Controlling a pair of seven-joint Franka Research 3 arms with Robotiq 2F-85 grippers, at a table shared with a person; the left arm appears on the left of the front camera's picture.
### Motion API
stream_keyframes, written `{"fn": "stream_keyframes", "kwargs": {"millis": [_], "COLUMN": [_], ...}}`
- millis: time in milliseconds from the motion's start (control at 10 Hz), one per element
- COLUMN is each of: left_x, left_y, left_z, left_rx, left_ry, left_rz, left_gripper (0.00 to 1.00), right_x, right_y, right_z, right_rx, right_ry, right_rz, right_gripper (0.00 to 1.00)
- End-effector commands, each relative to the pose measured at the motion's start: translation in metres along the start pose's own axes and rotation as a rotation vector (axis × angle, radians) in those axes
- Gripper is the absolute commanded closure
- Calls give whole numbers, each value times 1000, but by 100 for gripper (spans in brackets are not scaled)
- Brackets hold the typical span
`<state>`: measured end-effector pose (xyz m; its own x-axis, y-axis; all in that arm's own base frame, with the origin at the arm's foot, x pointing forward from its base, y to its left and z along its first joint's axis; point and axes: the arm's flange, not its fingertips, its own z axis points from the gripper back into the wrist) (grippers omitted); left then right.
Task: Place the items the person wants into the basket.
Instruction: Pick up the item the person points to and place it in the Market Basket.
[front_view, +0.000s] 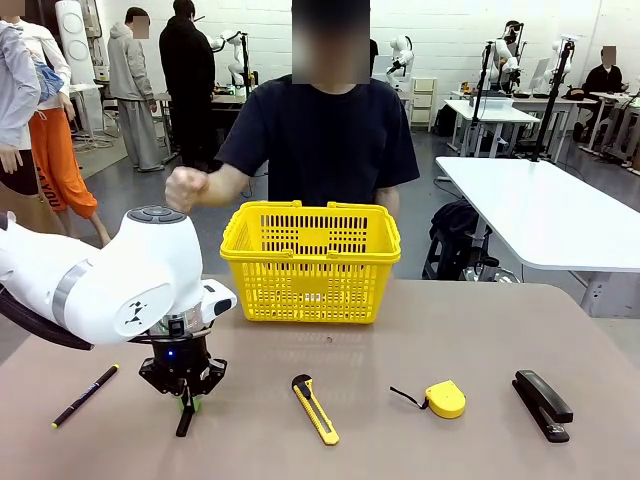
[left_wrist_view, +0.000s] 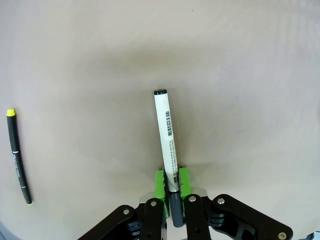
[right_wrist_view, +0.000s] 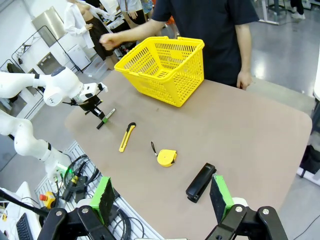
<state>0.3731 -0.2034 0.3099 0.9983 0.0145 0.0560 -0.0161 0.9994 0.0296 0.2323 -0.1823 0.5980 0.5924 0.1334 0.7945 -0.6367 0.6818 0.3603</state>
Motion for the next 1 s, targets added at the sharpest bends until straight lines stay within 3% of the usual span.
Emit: {"fn": "stream_keyframes", "kwargs": {"millis": [0, 200, 400, 500, 900], "left_x": [3, 4, 4, 1, -28], "left_y": [-6, -5, -3, 2, 9], "left_z": [-3, -2, 54, 90, 204], "left_rx": [28, 44, 159, 201, 155], "left_ry": [-4, -2, 71, 120, 15], "left_rz": [11, -7, -82, -194, -287], "left_gripper": [100, 100, 100, 100, 100], "right_x": [1, 1, 1, 1, 1], "right_y": [-1, -1, -1, -1, -1], "right_z": [-1, -1, -1, -1, -1], "right_rx": [18, 18, 18, 18, 18], "right_ry": [-18, -18, -18, -18, -18], "right_rz": [13, 13, 13, 13, 13], "right_gripper": [0, 0, 0, 0, 0]}}
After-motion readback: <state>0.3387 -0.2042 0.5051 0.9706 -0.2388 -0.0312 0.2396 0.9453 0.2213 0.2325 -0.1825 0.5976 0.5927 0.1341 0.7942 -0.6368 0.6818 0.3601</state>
